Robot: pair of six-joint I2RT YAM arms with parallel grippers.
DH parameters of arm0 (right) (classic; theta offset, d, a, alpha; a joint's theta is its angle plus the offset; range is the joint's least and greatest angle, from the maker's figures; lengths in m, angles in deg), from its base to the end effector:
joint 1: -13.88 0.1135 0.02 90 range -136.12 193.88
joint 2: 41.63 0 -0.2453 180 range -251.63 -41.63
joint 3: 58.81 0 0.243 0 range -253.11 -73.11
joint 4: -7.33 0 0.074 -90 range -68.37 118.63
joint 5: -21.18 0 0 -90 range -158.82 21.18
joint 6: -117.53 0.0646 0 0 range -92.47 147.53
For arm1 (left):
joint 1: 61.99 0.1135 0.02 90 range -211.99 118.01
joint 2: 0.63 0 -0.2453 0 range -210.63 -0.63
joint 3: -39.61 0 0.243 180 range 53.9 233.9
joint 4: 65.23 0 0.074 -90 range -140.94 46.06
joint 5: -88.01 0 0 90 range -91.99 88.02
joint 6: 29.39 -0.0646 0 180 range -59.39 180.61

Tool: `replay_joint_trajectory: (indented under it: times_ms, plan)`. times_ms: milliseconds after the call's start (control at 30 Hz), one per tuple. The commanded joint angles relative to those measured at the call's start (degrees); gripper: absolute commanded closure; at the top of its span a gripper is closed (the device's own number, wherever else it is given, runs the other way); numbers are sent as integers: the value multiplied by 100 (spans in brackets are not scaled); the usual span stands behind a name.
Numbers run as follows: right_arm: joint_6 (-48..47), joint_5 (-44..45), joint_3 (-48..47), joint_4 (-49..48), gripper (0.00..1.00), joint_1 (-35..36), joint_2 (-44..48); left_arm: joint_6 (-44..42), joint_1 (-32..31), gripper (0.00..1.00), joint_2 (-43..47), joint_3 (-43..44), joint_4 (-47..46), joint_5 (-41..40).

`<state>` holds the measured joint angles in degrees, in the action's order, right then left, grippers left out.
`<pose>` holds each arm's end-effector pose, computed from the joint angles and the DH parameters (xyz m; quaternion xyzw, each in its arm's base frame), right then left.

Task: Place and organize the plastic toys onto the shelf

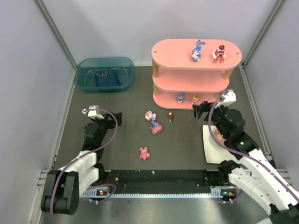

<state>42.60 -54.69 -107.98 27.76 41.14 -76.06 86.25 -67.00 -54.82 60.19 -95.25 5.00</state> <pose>0.1749 0.0724 0.3005 0.0040 0.7403 0.1554 0.6540 0.2152 -0.0268 0.1693 -0.0892 0.7233 -0.2235 0.6473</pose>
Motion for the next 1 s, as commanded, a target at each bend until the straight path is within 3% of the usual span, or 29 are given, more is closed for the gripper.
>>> replay_joint_trajectory:
  times_ms: [0, 233, 467, 633, 800, 967]
  plan:
    - [84, -1227, -90, -252, 3, 287, -651, 291, 18, 5, -205, -40, -631, 304]
    - [-557, -1387, -721, -376, 4, 1315, -2397, 608, 1, 5, -934, 206, -956, 734]
    - [-1769, -3038, -2267, -34, 5, 1404, -4216, 617, -8, 5, -1015, 277, -974, 770]
    - [-2745, -3829, -3815, 968, 6, 1430, -5414, 573, -8, 5, -935, 286, -904, 655]
    - [-3703, -3585, -4641, 1487, 6, 1615, -6285, 573, 1, 5, -909, 286, -859, 532]
    - [-4213, -3461, -4818, 1584, 5, 1712, -6848, 582, 1, 5, -865, 268, -842, 436]
